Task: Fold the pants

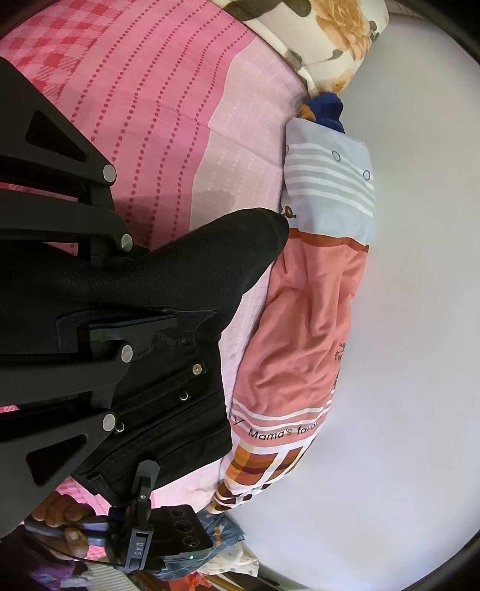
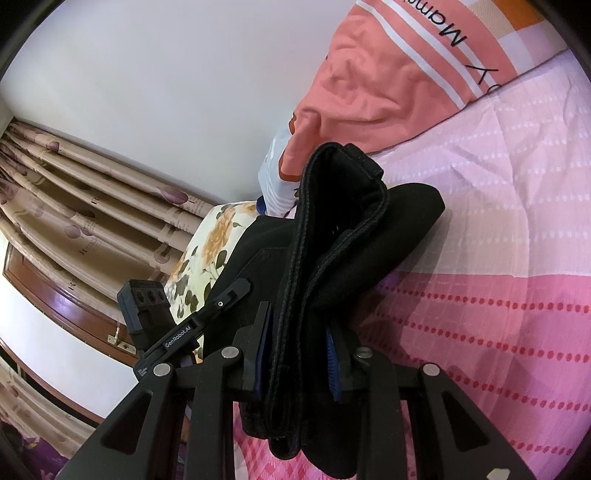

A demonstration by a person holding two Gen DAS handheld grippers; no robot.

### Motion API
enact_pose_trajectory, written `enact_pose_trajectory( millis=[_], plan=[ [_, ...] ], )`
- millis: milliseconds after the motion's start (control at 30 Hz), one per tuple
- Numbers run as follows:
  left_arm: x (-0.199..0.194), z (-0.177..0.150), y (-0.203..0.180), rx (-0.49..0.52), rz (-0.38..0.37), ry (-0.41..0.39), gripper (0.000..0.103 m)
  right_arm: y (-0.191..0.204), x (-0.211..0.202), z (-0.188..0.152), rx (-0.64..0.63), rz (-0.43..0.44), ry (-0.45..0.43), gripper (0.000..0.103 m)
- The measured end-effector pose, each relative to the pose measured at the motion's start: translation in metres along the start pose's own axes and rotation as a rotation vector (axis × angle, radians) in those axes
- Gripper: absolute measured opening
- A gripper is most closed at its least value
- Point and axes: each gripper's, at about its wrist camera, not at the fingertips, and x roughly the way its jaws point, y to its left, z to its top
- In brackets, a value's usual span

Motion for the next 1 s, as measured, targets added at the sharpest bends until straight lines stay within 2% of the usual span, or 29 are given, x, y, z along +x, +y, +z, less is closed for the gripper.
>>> enact_pose_trajectory(
  millis=[433,1000],
  plan=[
    [0.007,0.003,0.004,-0.007,-0.002,-0.004,0.017,-0.001,-0.004,-0.003,-0.001,-0.01,-0.019,0.025],
    [0.008,-0.004,0.013,-0.013,0.008,-0.006,0.018,0.005,0.0,-0.002,-0.035,-0.065,-0.006,0.025]
  ],
)
